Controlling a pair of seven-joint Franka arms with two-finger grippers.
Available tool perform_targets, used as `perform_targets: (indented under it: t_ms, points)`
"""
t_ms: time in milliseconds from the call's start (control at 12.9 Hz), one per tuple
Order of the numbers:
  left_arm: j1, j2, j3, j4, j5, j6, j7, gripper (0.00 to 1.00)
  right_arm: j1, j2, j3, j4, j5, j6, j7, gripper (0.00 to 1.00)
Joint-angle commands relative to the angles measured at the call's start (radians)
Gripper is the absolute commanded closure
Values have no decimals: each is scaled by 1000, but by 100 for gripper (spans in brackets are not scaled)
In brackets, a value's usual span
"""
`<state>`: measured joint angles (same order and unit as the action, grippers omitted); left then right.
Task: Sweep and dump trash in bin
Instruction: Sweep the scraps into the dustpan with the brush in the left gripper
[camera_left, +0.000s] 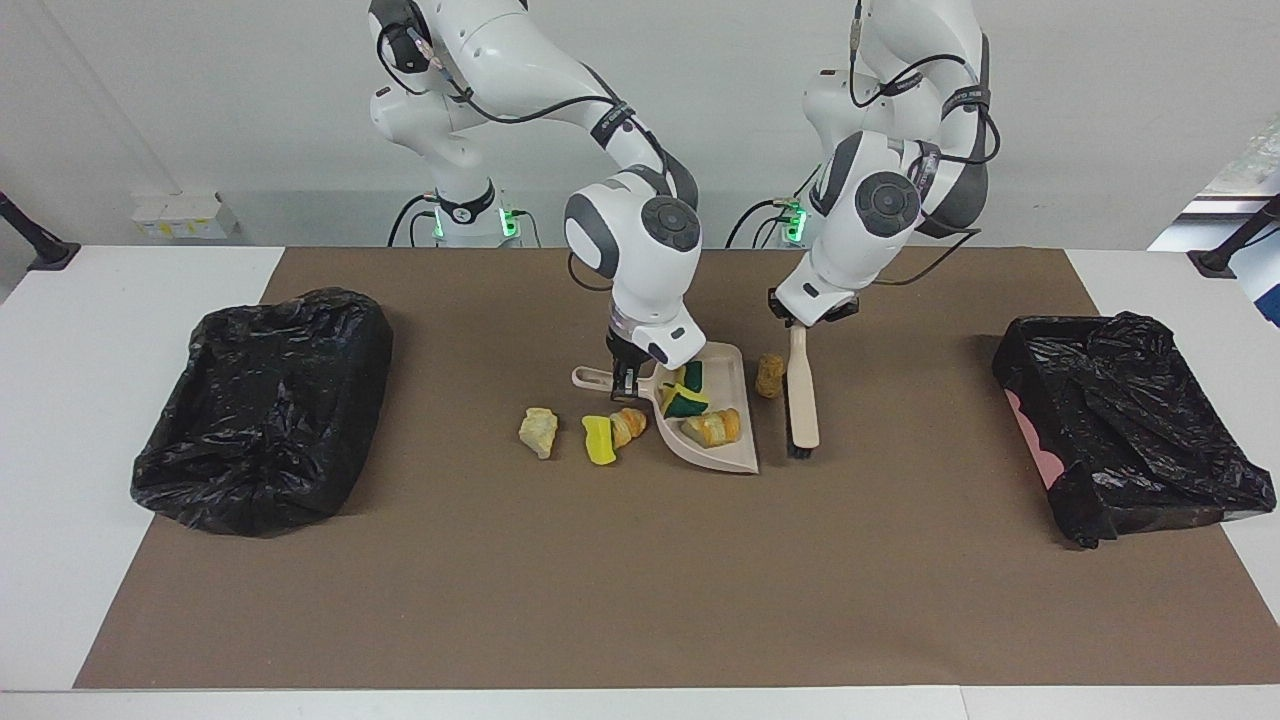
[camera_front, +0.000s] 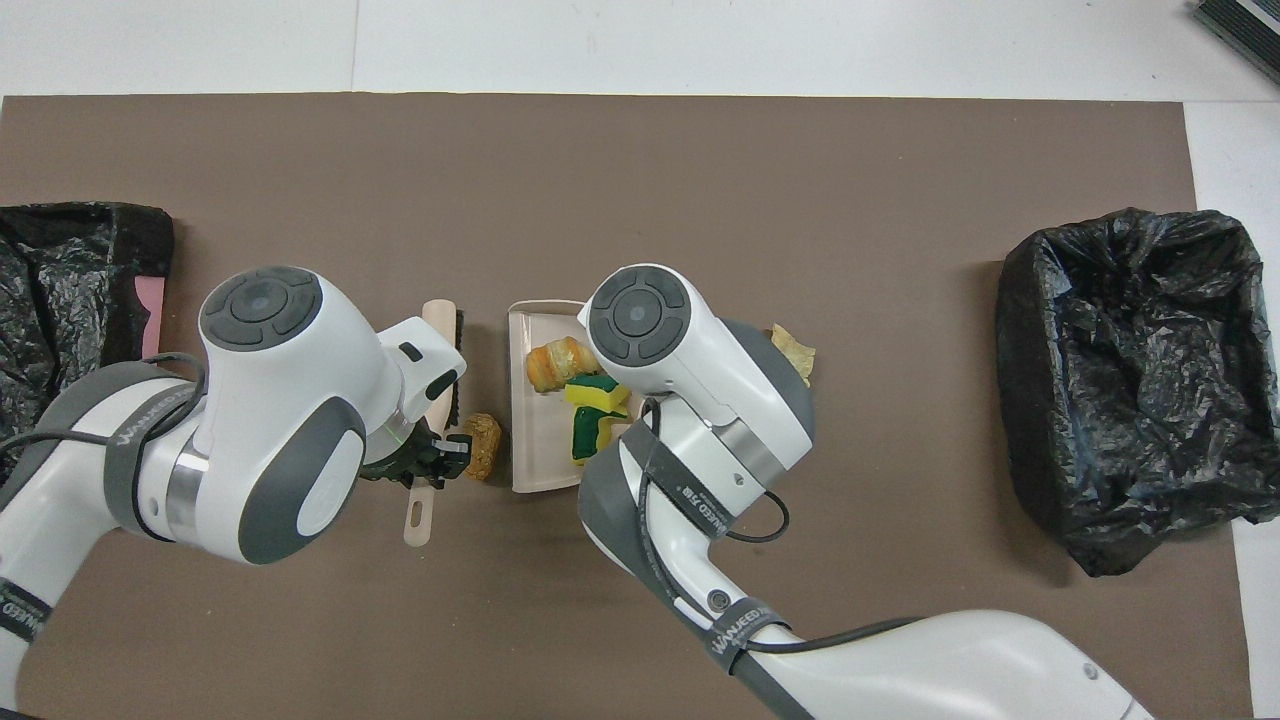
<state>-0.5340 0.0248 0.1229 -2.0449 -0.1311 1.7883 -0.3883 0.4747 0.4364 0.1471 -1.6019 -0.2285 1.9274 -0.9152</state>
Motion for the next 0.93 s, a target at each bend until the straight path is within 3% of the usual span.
perform_targets:
  t_ms: [0, 232, 309, 618, 850]
  points:
    - [-32, -83, 11, -122, -4, 37, -241, 100, -11, -28, 14, -56, -2, 97, -63, 100]
    - [-53, -216, 9, -372, -4, 236, -305, 100, -4, -37, 15, -87, -3, 111, -65, 100]
    - [-63, -224, 6, -414, -4, 278, -308, 100, -4, -44, 15, -98, -3, 110, -65, 100]
    - [-130, -197, 4, -416, -16, 406, -235, 100, -8, -56, 15, -128, -2, 127, -56, 100]
    - [-171, -186, 4, -396, -89, 411, -166, 100, -8, -50, 15, -134, -2, 137, -39, 100]
